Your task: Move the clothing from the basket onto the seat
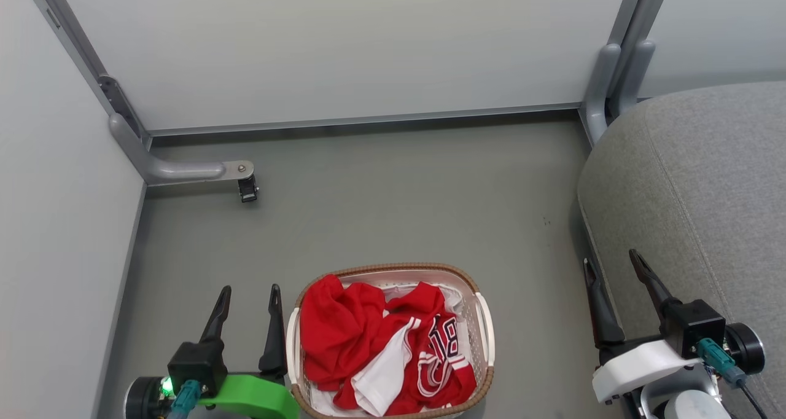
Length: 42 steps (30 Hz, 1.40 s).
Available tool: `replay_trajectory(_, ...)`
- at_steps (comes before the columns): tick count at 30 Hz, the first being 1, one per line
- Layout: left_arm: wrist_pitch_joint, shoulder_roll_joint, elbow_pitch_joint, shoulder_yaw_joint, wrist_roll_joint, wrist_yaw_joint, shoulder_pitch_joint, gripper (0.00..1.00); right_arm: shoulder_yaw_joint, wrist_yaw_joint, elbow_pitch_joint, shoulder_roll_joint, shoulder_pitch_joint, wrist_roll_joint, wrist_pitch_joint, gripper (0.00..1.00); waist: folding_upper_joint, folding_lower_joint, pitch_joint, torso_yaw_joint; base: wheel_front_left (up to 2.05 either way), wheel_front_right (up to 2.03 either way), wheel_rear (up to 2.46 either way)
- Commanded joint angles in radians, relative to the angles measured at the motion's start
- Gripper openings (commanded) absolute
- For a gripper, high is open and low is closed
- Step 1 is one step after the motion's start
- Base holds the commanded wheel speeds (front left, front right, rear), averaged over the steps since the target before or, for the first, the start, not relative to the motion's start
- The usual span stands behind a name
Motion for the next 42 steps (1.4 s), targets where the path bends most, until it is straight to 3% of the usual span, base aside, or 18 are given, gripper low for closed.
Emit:
replay_trajectory(1,-0.001,0.006,0.002,-0.007,0.015,-0.007,-0.031,1.0,-0.004,0.0,-0.006,-0.006,-0.014,-0.001,-0.005,1.0,0.0,0.0,0.017,-0.002,0.0,0.0,0.0)
replay_trajectory(9,-0.001,0.005,0.08,-0.071,0.078,-0.042,-0.172,1.0,-0.009,0.0,-0.068,-0.006,-0.075,-0.002,-0.005,1.0,0.0,0.0,0.13,-0.035,0.0,0.0,0.0)
replay_trajectory(17,-0.001,0.006,0.272,-0.183,0.157,-0.086,-0.388,1.0,-0.025,0.0,-0.124,-0.005,-0.194,-0.003,-0.005,1.0,0.0,0.0,0.326,-0.119,0.0,0.0,0.0)
replay_trajectory(27,0.0,0.023,0.576,-0.315,0.216,-0.108,-0.624,1.0,-0.02,0.0,-0.182,-0.004,-0.339,0.054,-0.005,1.0,0.0,0.0,0.578,-0.251,0.0,0.0,0.0)
replay_trajectory(34,0.007,0.03,0.761,-0.38,0.197,-0.112,-0.732,1.0,-0.001,0.0,-0.219,-0.003,-0.423,0.11,-0.005,1.0,0.0,0.0,0.703,-0.34,0.0,0.0,0.0)
replay_trajectory(42,0.048,0.064,0.885,-0.492,0.115,-0.112,-0.823,1.0,0.003,0.0,-0.231,-0.003,-0.45,0.156,-0.005,1.0,0.0,0.0,0.787,-0.381,0.0,0.0,0.0)
